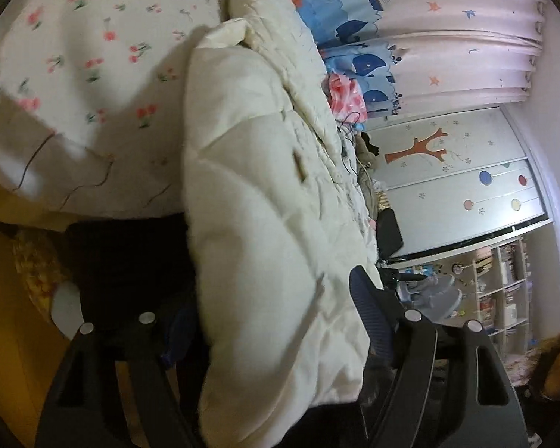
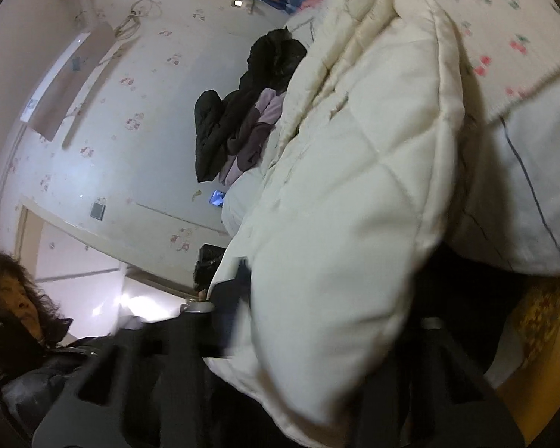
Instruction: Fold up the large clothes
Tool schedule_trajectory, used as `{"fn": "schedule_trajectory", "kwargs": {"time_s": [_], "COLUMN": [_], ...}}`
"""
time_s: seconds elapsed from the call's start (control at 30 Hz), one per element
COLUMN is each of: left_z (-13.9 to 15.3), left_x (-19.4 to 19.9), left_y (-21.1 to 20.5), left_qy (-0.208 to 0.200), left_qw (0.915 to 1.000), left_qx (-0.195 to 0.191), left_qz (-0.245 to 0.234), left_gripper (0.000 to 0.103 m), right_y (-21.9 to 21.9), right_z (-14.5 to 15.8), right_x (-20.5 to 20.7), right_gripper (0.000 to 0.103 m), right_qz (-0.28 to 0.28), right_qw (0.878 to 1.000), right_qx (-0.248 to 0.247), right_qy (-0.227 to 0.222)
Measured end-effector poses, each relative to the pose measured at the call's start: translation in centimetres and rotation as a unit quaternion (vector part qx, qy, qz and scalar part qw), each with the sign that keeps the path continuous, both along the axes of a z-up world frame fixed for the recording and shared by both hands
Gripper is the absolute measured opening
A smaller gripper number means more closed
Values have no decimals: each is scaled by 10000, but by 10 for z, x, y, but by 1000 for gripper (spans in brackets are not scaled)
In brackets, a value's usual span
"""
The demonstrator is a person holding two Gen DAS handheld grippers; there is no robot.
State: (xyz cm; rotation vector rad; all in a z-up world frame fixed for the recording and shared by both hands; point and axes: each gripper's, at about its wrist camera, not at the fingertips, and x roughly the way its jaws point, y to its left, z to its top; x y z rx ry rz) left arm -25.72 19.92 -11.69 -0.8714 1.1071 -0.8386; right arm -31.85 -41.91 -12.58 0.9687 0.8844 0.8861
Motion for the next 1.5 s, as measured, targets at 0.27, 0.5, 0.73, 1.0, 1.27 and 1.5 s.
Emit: {"fn": "schedule_trajectory", "kwargs": {"time_s": [0.27,0.5,0.73,1.0,1.27,1.5], "left_z": [56,102,142,122,0,25], "left_x": [-4,29,122,269,363,351], "left_y": [-9,-1,7,-17,-58,-26], "left_qy": [-707,-993,-1133,-640,337,474], "left_qw": [9964,9912,9818,9725,9621,9652], "left_qx": [207,-224,-486,-301,594,-943], "left_qz": [423,845,1445,2221,2642,2392], "left_gripper": [16,16,16,16,19,81], "right_y": [-1,-5,-22,-38,-52,-74], "right_z": [53,88,129,114,-6,9], "right_x": [8,53,139,301,392,382], "right_gripper": [18,18,18,21,22,80], "right_qz": [-188,-413,-945,-1949,-2536,-2425], "right_qw": [9935,9811,9761,9766,9625,9621], "right_qx": [743,1341,1254,651,286,1026], "right_qy": [-836,-1333,-1500,-630,919,710]}}
